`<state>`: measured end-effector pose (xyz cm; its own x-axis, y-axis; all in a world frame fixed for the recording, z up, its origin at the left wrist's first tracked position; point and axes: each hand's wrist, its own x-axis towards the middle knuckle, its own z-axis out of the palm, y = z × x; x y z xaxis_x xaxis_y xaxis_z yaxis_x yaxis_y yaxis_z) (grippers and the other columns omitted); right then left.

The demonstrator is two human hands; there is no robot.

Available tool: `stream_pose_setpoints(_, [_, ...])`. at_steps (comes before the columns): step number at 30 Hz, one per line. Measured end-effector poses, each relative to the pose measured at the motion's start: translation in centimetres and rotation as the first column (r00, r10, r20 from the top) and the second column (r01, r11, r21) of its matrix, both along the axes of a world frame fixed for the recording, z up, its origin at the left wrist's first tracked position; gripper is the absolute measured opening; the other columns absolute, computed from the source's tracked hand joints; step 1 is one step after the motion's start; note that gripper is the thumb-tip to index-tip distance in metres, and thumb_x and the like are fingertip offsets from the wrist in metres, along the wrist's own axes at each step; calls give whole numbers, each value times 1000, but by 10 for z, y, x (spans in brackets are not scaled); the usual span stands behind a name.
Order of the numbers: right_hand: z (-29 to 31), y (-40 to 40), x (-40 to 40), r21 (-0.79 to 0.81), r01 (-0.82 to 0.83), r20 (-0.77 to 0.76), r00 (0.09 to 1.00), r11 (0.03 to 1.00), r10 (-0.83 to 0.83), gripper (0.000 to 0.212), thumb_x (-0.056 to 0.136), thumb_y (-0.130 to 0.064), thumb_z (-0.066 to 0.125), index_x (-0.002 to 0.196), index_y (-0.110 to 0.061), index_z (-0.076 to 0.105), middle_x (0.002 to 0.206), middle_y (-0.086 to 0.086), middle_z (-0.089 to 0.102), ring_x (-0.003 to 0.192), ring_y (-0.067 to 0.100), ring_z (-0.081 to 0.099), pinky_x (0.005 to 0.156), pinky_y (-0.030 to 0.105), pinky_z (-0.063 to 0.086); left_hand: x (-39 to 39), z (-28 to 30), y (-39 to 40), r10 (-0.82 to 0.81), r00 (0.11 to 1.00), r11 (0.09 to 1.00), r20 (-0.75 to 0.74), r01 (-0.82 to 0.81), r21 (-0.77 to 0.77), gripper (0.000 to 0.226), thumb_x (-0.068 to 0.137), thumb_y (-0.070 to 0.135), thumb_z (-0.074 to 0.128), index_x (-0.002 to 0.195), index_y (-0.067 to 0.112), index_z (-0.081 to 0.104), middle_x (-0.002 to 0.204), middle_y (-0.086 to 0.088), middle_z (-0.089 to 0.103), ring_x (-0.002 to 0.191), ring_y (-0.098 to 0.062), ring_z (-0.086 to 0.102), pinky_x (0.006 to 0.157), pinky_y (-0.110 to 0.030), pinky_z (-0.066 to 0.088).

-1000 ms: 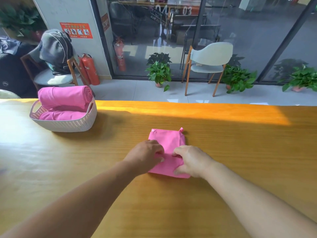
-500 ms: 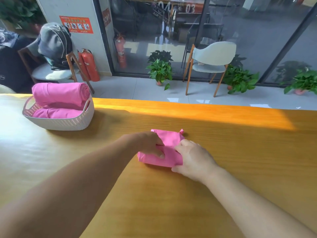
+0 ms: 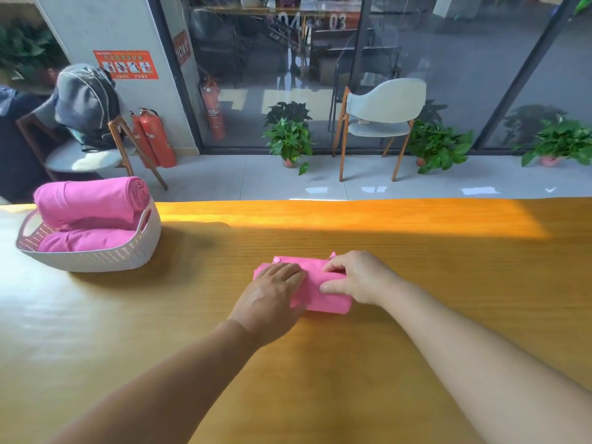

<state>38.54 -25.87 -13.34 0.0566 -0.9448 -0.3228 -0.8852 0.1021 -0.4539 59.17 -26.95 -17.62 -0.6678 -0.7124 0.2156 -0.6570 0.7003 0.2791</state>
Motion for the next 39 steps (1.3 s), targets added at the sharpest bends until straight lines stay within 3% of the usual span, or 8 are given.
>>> stream_pose_setpoints(7, [-12,6,6,-310,-42,-95,995,950,13,29,94,-39,61,118,-27,70,113,-9,63,110,18,56,89,33,47,-9,21,-32,-16,990,957,140,-25,288,57,90,36,62,142,18,45,141,4,46,134,-19,36,112,-26,18])
stream_pose_setpoints(17, [-32,-4,3,-168,-135,-260,962,977,88,82,78,-40,79,146,-21,37,143,-6,43,136,19,37,112,35,33,-23,21,-54,19,948,948,317,-118,296,54,104,40,35,154,26,21,159,2,18,147,-20,14,119,-32,3])
stream_pose_setpoints(22, [-34,-24,-1,-117,-63,-152,987,991,44,63,66,-39,77,124,-26,57,114,-4,60,110,23,55,91,37,49,-22,-4,-30,54,956,999,290,-52,-15,71,98,37,44,156,19,9,154,-2,22,147,-21,11,122,-39,-7])
stream_pose_setpoints(27, [-13,-19,1,39,26,-7,1000,999,-25,32,57,-39,77,82,-26,62,76,-7,65,72,15,61,57,27,47,-22,-4,-28,16,973,992,231,13,-125,85,78,51,69,147,15,34,145,-2,43,135,-24,38,119,-39,19])
stream_pose_setpoints(31, [8,-5,9,108,91,175,979,990,-109,54,58,-42,83,107,-37,59,86,-10,68,69,9,66,58,22,49,-21,10,-13,15,988,1000,155,-17,7,84,72,56,70,141,23,37,128,2,54,120,-20,51,108,-33,34])
stream_pose_setpoints(35, [23,21,11,171,243,579,759,955,-297,80,64,-55,86,133,-26,56,113,-4,66,99,12,67,87,31,57,-10,26,14,301,944,907,-132,-241,347,74,60,63,75,121,33,47,101,12,62,91,-13,61,81,-32,52])
stream_pose_setpoints(37, [31,38,12,278,280,754,529,919,-389,57,79,-52,73,122,-15,66,107,2,71,93,14,67,88,32,55,-2,27,28,460,859,815,-225,-308,490,66,54,61,78,108,36,49,89,14,64,80,-8,63,72,-34,55])
stream_pose_setpoints(39, [37,56,17,306,248,762,514,919,-393,36,91,-43,65,107,-13,73,99,4,74,87,16,68,83,31,54,6,27,40,543,800,754,-254,-331,567,61,53,58,79,101,35,50,84,12,65,76,-7,63,69,-36,56])
